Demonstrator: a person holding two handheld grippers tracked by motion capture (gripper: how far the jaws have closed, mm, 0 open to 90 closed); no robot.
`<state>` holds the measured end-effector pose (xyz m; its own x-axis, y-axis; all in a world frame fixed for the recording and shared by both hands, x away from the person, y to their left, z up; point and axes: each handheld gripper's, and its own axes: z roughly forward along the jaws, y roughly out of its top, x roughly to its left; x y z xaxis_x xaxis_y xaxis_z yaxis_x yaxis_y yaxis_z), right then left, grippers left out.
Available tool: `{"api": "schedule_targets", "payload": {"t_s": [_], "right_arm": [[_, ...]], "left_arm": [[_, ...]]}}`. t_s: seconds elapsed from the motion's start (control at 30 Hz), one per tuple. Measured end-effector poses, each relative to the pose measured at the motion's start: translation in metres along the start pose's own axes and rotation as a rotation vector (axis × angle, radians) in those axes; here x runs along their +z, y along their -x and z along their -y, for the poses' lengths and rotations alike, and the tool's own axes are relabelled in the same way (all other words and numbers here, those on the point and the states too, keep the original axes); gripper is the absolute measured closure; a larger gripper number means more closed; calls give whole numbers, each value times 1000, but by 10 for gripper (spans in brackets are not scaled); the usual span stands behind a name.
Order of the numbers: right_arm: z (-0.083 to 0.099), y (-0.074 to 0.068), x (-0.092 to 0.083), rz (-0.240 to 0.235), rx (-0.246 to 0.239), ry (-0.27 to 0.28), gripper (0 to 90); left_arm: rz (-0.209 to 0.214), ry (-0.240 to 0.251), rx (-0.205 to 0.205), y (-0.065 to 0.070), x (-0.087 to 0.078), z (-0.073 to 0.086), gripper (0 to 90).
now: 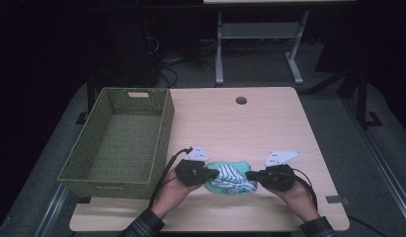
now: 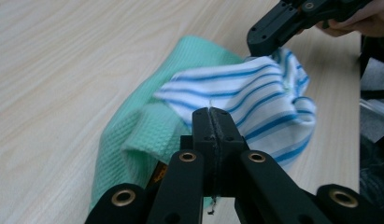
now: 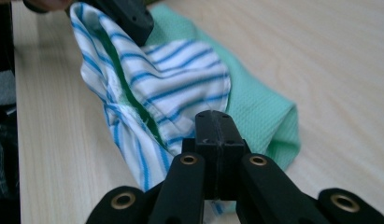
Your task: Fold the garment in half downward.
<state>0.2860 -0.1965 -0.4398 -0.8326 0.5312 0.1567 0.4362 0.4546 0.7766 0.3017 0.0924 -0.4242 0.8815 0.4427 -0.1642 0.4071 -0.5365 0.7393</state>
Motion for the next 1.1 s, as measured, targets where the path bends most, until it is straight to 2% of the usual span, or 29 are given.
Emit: {"api": "schedule_targets", "payload": {"t_s": [0.07, 0.23, 0.33, 0.37, 0.43, 0.5, 0.57, 0.63, 0.73, 0.77, 0.83, 0.93, 1.03, 1.1], "right_arm": [[3, -1, 3, -4, 4, -25, 895], [11, -3, 13, -19, -5, -56, 895], [15, -6, 18, -28, -13, -90, 895], [15, -7, 19, -28, -11, -93, 895], [15, -8, 20, -30, -11, -100, 895], [16, -8, 21, -29, -19, -109, 895], [15, -10, 20, -24, -23, -106, 895], [12, -10, 16, -15, -27, -72, 894], [4, -4, 7, 14, -21, -5, 895], [2, -3, 7, 23, -18, -3, 895], [-4, 2, 7, 41, -15, 9, 895], [-8, 11, 15, 41, -1, 1, 895], [-8, 18, 28, 58, 9, -24, 895], [-7, 22, 36, 70, 14, -50, 895]], "left_arm": [[-23, -31, 17, -3, 3, 2, 891], [-31, -89, 1, -8, 16, 12, 885], [-28, -155, -4, -9, 24, 17, 872], [-31, -176, 8, -9, 25, 18, 869], [-32, -173, -4, -9, 25, 19, 866], [-38, -171, 1, -8, 22, 18, 844], [-32, -140, -1, -6, 13, 14, 820], [-28, -101, -4, -5, 5, 8, 806], [-54, -38, 0, -4, -11, -2, 807], [-66, -19, -2, -4, -15, -5, 808], [-65, 5, -16, -6, -17, -10, 819], [-60, -20, -13, -6, -4, -11, 819], [-85, -98, 1, -8, 13, -7, 819], [-104, -144, -3, -13, 17, -2, 819]]}}
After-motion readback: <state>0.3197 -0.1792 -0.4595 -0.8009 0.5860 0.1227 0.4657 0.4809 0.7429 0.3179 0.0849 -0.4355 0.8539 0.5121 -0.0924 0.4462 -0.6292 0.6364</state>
